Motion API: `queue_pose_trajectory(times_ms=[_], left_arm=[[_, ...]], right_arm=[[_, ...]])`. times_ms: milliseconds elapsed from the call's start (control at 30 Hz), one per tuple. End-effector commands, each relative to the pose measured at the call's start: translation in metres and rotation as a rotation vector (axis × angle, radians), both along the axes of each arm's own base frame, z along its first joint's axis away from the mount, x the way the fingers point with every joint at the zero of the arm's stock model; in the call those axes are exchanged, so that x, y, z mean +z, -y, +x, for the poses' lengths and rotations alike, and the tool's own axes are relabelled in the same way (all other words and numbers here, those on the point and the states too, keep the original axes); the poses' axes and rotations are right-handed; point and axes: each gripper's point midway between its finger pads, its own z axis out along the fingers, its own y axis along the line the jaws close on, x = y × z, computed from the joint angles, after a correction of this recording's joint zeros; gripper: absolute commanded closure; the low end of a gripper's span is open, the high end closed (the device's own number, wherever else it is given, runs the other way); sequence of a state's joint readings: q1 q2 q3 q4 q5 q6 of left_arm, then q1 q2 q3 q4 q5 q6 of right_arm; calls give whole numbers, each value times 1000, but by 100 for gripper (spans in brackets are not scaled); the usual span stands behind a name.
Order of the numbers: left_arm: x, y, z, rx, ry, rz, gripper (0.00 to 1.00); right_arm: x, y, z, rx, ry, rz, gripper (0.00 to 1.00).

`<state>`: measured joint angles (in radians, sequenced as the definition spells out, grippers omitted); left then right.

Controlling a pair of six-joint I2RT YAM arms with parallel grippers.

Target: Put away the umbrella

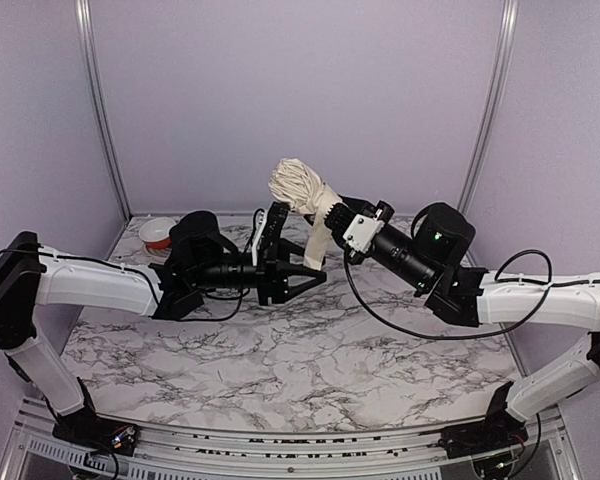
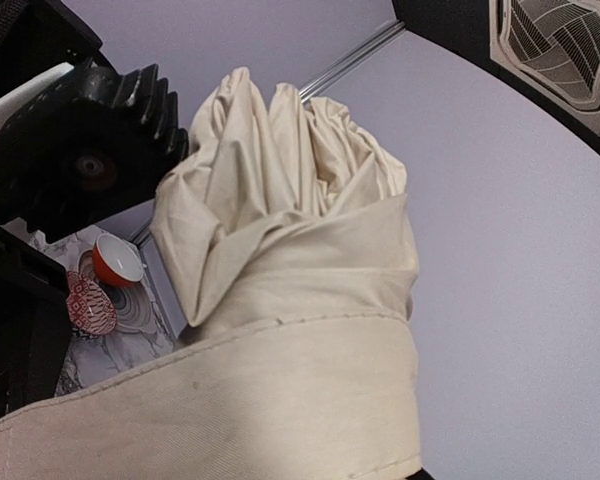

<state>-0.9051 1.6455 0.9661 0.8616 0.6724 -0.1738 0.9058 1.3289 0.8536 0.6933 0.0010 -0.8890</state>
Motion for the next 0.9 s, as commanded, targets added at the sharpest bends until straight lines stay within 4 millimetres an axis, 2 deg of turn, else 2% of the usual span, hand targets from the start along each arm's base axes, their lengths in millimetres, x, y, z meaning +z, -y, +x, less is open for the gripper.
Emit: queue_pose_trajectory(times_ms=[0,100,167,200,367,433,467,633,767,833,867], left_arm=[[22,-8,-2,-3,41,-46,62],[23,-11,1,10,38,-48,72],[26,-14,1,14,43,-52,94],[29,-16,1,17,47,-58,100],[35,-38,12,82,43,-68,100],[33,-49,18,105,11,-47,100],[28,-51,20,106,-7,-16,100],[19,-56,10,79,-6,57,100],[0,-55,16,99,-36,109,100],[-16,-50,22,103,-69,140,100],[-25,-49,27,121,-87,157,100]], right_arm=[[47,10,-10,10,67,110,100],[45,10,-10,9,63,102,100],[44,9,-10,10,57,99,100],[43,10,-10,10,52,100,100],[43,15,-9,26,-26,95,100],[40,20,-5,59,-109,83,100],[40,29,3,65,-160,87,100],[59,49,6,183,-312,178,100],[76,52,3,295,-397,248,100],[73,45,5,335,-446,244,100],[65,40,8,345,-486,234,100]])
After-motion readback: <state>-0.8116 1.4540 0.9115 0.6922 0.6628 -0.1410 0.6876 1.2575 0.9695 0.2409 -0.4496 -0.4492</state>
